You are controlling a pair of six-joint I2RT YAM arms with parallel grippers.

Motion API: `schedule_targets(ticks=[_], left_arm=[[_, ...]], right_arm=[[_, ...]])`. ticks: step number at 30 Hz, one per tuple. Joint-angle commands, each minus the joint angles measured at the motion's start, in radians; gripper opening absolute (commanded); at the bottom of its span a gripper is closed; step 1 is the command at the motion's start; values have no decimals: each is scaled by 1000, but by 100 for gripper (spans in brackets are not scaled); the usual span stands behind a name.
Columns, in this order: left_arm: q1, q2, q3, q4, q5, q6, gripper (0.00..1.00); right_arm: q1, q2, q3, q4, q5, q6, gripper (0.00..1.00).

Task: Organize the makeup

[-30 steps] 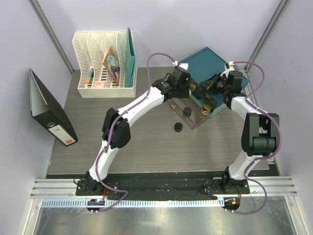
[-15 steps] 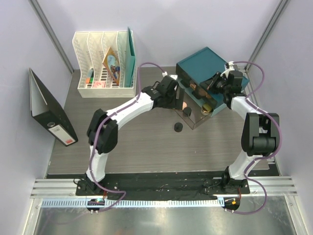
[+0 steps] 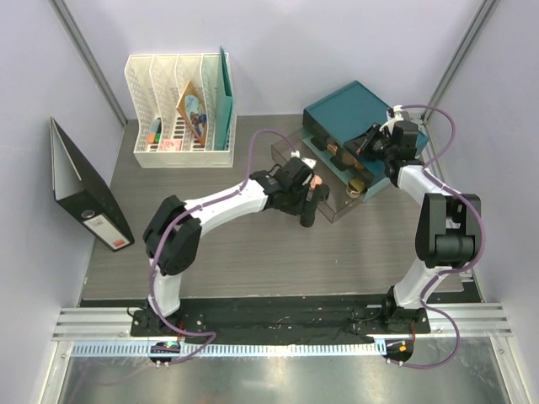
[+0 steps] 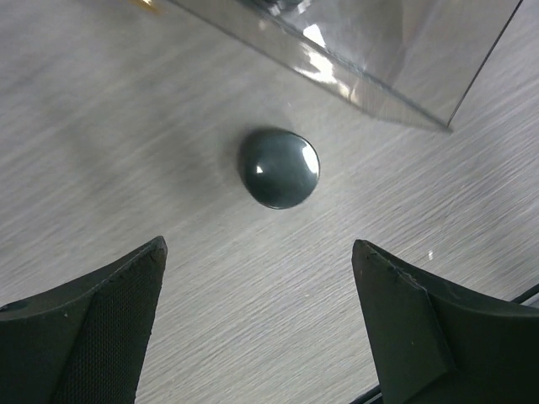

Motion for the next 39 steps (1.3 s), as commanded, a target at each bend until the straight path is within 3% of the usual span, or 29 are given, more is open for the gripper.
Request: schedule_targets(ticks=[1,23,25,27,28,29,32,39], left_arm=[[-28,54,21,18,23,42,90],[-48,252,133,64,29,19,87],[-48,262,136,64,36,16,81],[-48,265,136,59,37,16,64],[-47,270,135,59,66,19,53],[-48,270,130,51,71,19,30],[-48,264,112,53,83,21,3],[-47,158,40,50,50,36,0]], right_arm=[[11,168,-119,-497,72,-88,7],[11,166,-122,-499,71,-90,7],[10,166,-122,-499,71,-90,7],[10,165,-122,-499,71,-90,7],[10,166,-122,-499,71,-90,7],[11,166,-122,-499,72,-90,7],[11,165,-122,-499,71,-90,7],[10,165,-123,-499,71,-90,7]])
